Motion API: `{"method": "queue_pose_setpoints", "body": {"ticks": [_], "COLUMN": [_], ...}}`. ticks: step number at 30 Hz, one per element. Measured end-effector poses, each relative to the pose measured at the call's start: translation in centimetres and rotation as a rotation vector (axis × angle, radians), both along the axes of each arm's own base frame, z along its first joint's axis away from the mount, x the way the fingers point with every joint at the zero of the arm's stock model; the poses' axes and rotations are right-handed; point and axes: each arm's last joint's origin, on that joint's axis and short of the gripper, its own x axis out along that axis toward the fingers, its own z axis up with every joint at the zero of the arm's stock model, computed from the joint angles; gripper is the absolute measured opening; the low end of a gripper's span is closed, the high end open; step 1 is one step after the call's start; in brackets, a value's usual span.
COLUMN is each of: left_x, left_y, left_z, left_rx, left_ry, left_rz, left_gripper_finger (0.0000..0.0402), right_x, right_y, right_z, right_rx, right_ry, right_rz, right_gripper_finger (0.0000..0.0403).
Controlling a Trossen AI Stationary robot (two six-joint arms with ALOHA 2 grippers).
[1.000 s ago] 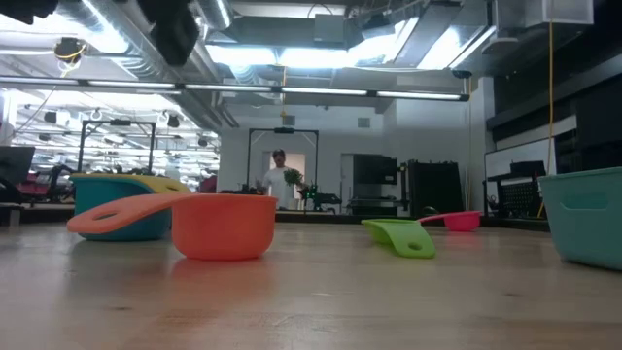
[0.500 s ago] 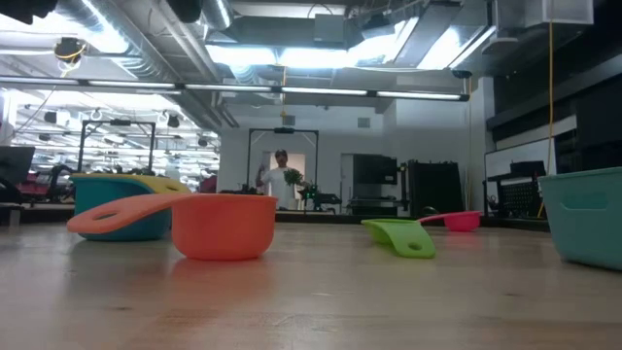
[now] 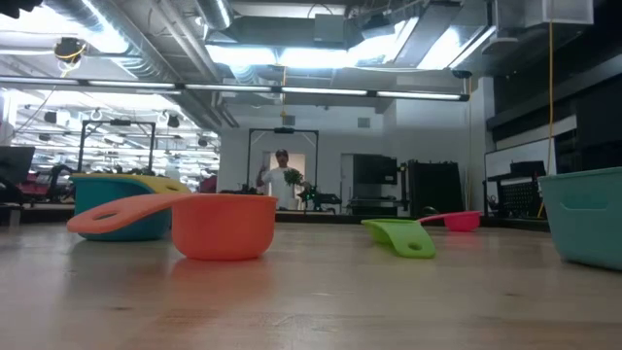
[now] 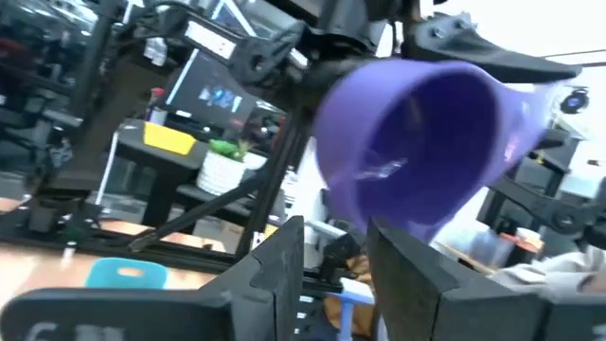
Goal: Nest measuring cups in basket
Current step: Stack the dark blue measuring nest cup into the yellow measuring nest cup
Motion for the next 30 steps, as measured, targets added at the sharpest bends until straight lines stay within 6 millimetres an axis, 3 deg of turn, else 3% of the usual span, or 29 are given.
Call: {"method": "queue_pose_setpoints", "body": {"ticks": [21,30], "left_x": [-0.1,-0.2], "left_y": [0.0,0.1], "left_z": [0.2,0.5], "left_rx": [0.024,0.002], "left_ry": [-0.026,-0.056], "left_rz": [0.034,0.038], "left_gripper_finger": [0.0111,0.0111], "right_x": [0.4,1.2], "right_y": [-0.5,-1.8], "right_z": [0.0,0.0], "right_rx": [0.023,0.066], "right_ry": [0.005,0.015], "right_rz": [0.046,0.051], "right_gripper_finger": [0.0146,0.0146]}}
